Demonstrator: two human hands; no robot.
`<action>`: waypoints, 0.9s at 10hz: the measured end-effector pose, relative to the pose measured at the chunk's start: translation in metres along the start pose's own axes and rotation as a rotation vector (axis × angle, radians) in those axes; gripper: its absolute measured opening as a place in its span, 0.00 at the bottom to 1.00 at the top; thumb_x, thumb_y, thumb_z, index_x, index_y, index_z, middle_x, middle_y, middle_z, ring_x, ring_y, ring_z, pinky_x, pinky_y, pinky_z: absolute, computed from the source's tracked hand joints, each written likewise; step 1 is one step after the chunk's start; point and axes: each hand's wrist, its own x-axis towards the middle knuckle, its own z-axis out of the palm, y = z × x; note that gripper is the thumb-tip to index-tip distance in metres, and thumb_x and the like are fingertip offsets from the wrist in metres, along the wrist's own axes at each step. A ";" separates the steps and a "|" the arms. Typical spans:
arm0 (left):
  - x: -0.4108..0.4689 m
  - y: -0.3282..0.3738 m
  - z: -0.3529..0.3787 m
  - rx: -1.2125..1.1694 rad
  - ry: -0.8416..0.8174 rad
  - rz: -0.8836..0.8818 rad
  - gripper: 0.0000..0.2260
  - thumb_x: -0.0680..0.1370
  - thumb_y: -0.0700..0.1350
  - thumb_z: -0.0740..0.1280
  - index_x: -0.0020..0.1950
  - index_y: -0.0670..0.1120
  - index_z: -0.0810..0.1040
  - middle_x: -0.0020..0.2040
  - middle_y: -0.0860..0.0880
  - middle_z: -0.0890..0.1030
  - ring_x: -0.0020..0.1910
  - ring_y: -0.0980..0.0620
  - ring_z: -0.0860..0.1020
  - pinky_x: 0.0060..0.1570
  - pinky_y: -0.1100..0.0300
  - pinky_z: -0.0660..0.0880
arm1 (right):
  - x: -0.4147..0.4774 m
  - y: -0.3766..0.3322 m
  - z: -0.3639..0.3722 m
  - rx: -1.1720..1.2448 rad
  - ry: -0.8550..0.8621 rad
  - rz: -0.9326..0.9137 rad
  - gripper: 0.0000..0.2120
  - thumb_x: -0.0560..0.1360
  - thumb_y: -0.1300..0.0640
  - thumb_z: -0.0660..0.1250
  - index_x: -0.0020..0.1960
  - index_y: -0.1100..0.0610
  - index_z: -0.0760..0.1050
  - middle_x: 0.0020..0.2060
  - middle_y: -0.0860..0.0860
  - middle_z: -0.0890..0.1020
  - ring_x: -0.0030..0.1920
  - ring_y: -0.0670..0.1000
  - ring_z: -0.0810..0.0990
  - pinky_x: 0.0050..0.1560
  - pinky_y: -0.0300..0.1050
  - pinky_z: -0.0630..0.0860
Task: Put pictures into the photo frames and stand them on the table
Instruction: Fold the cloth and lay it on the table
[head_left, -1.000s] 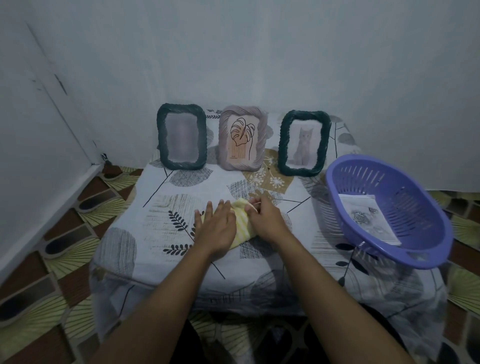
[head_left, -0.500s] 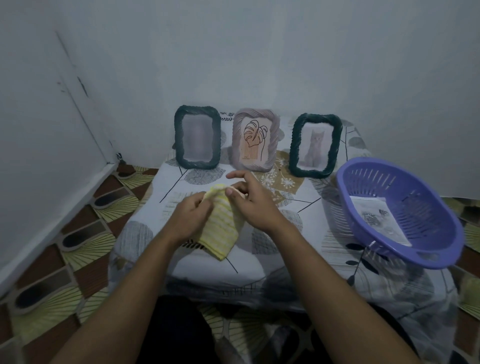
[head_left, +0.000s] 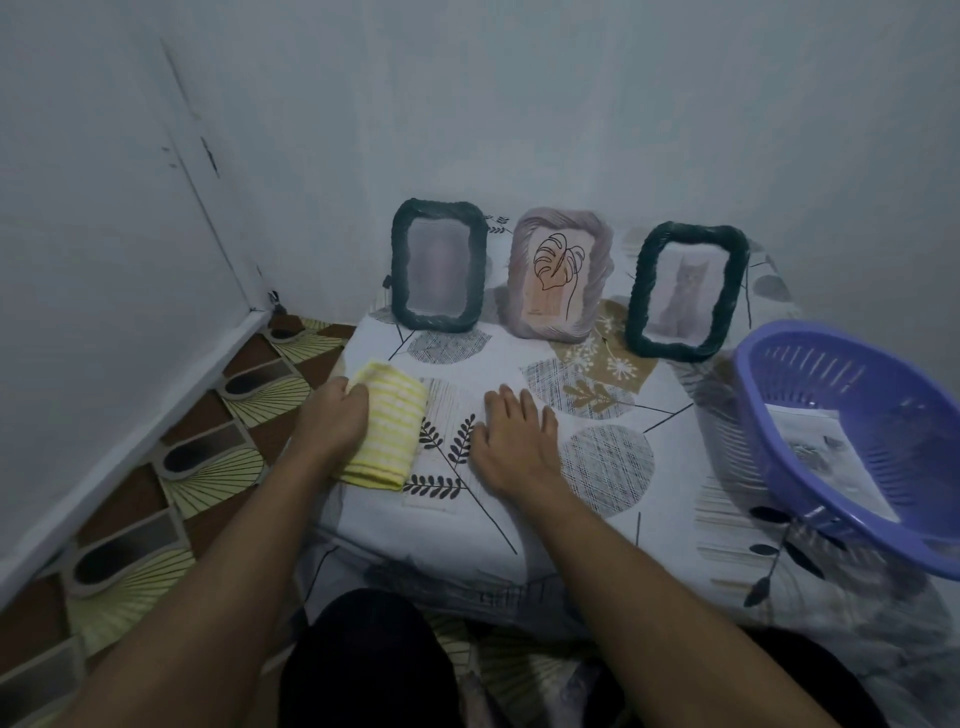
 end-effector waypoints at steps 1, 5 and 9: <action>0.010 -0.001 0.000 0.101 -0.017 0.020 0.21 0.82 0.48 0.56 0.73 0.40 0.69 0.70 0.38 0.73 0.67 0.37 0.71 0.63 0.49 0.68 | 0.001 -0.001 0.000 -0.026 -0.007 -0.001 0.28 0.83 0.47 0.47 0.80 0.55 0.53 0.81 0.53 0.52 0.80 0.56 0.46 0.78 0.62 0.43; 0.015 -0.004 0.018 0.635 0.079 0.553 0.23 0.80 0.56 0.51 0.76 0.55 0.64 0.78 0.48 0.63 0.78 0.42 0.54 0.74 0.38 0.50 | 0.001 0.000 0.005 -0.043 0.036 0.006 0.28 0.82 0.46 0.48 0.79 0.55 0.55 0.80 0.54 0.55 0.80 0.56 0.48 0.78 0.61 0.44; 0.019 -0.015 0.036 0.712 -0.133 0.382 0.27 0.83 0.61 0.44 0.81 0.57 0.45 0.82 0.52 0.47 0.80 0.44 0.41 0.76 0.40 0.42 | 0.001 0.001 0.005 -0.053 0.033 0.004 0.28 0.81 0.45 0.47 0.79 0.55 0.55 0.81 0.54 0.54 0.80 0.56 0.48 0.78 0.62 0.44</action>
